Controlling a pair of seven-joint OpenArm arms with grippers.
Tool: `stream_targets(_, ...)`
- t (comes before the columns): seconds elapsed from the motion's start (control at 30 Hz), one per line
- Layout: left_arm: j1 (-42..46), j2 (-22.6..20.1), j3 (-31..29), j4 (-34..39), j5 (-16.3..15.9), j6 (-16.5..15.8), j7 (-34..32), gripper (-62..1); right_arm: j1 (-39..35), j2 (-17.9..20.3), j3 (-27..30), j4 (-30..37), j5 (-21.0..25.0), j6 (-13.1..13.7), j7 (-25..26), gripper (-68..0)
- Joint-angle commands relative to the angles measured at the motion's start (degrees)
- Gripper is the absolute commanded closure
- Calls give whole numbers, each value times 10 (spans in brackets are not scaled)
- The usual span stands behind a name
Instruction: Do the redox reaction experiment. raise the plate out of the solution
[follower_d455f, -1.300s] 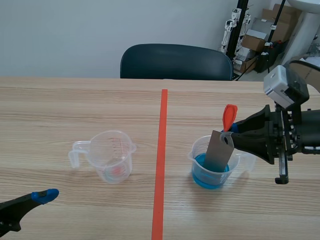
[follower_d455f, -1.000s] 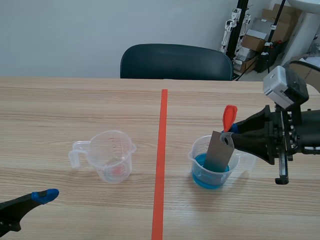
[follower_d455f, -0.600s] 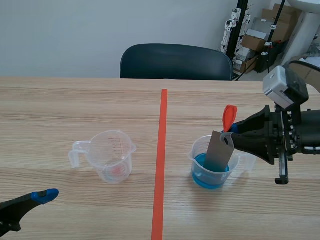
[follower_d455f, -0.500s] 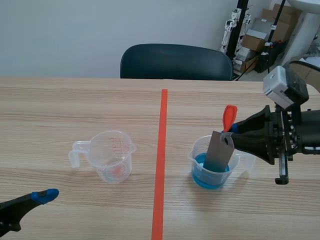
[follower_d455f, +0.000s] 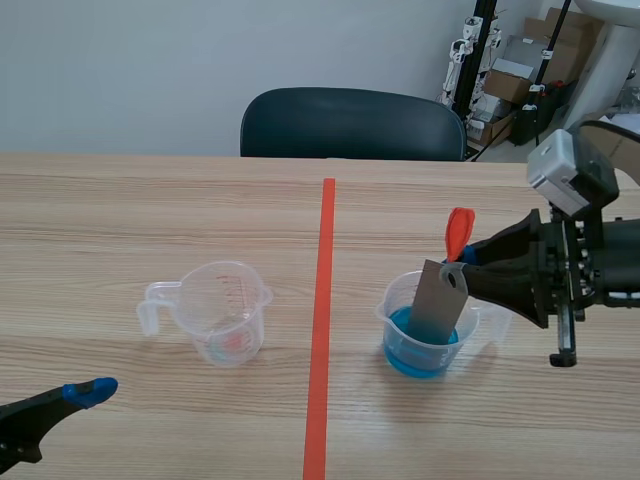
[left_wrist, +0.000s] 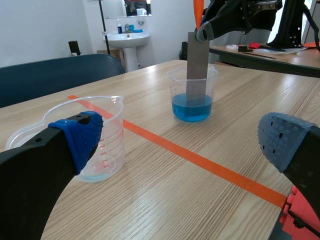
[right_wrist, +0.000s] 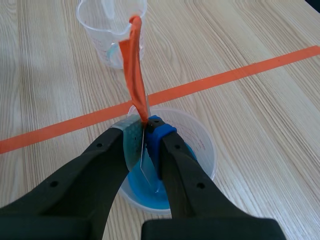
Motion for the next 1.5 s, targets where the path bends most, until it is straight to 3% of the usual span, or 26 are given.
stream_targets(0.0,4,1,0,6,-3,1,-26,-623,10,16,13,10,19,7,15,-6)
stream_targets(0.3,4,1,0,6,-3,1,-26,-623,10,20,46,21,21,7,14,-6)
stream_targets(0.5,4,1,0,6,-3,1,-26,-623,10,45,47,54,34,7,15,-6)
stream_targets(0.93,2,-1,0,6,-5,1,-26,-623,10,110,47,118,134,7,6,-6)
stream_targets(1.03,6,-9,0,6,-27,2,-26,-623,10,128,47,128,157,7,4,-6)
stream_targets(1.13,14,-26,0,7,-69,3,-26,-623,10,148,47,141,181,7,4,-6)
stream_targets(1.33,50,-89,0,31,-138,3,-26,-370,10,194,47,179,210,7,1,-6)
stream_targets(1.47,84,-141,0,63,-174,3,-26,-301,10,224,47,202,240,7,0,-6)
